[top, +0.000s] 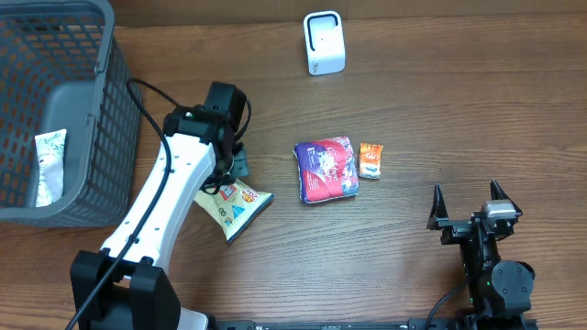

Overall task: Scan the item barcode
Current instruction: 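Lift the yellow bag out and lower it beside the purple pack, then release the yellow bag on the table with the left gripper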

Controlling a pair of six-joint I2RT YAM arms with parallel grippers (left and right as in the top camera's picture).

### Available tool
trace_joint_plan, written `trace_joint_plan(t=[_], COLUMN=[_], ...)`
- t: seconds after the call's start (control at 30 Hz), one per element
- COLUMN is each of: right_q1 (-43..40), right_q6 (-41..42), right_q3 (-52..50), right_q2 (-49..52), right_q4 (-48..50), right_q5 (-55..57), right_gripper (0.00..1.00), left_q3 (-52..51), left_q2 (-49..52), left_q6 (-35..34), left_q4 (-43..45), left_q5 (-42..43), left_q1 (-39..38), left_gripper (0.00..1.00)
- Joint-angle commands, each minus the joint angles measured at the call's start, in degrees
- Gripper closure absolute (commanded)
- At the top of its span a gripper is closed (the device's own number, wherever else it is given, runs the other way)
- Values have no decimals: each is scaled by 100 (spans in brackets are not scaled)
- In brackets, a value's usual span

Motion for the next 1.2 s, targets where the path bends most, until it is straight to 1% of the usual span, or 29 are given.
trace_joint_plan(t=[0.0,0.1,0.23,0.33,0.43,0.47,0.5,0.57,0.6,0.77,0.8,0.83,0.87,0.97,1.03,1.1,1.17], right_q1=[-22,-22,-22,-22,-22,-22,-22,-22,-22,-22,-22,-22,-22,-22,-22,-22,-22], right_q6=[33,33,33,33,33,33,33,33,33,33,33,33,33,33,33,33,33], right_q3=[-57,-57,-57,-57,-57,-57,-57,-57,-57,-57,-57,-57,-57,-57,-57,-57,-57], right_q2=[-57,-57,-57,-57,-57,-57,-57,-57,-57,-57,-57,-57,-57,-57,-57,-57,-57], right_q4=[44,44,44,44,44,44,44,44,44,44,44,44,44,44,44,44,44], right_q5=[13,15,15,15,15,13,15,13,15,13,13,15,13,15,15,13,15], right_gripper=[0,0,0,0,0,0,0,0,0,0,0,0,0,0,0,0,0], left_q3=[-203,-741,-1353,-1707,-2020,-2120,-2177,-2273,-2312,-2330,-2328,-2330,-2330,-2328,-2323,-2225,-1967], left_q2=[-76,-76,-74,-70,-61,-52,-44,-31,-31,-28,-24,0,22,101,116,92,46], left_q6=[-874,-1012,-1010,-1001,-737,-560,-439,-273,-223,-260,-363,-713,-852,-903,-837,-457,-125], left_q4=[22,632,1672,2312,3069,3403,3633,4035,4214,4597,4640,4699,4756,4931,4970,4931,4638], left_q5=[-986,-1314,-1152,-411,748,1357,1773,2400,2568,2636,2610,2485,2472,2483,2474,2481,2470], left_q1=[28,70,321,623,863,892,890,804,734,177,61,-133,-221,-437,-505,-492,-422], left_gripper=[96,96,96,96,96,96,96,96,96,96,96,96,96,96,96,96,96])
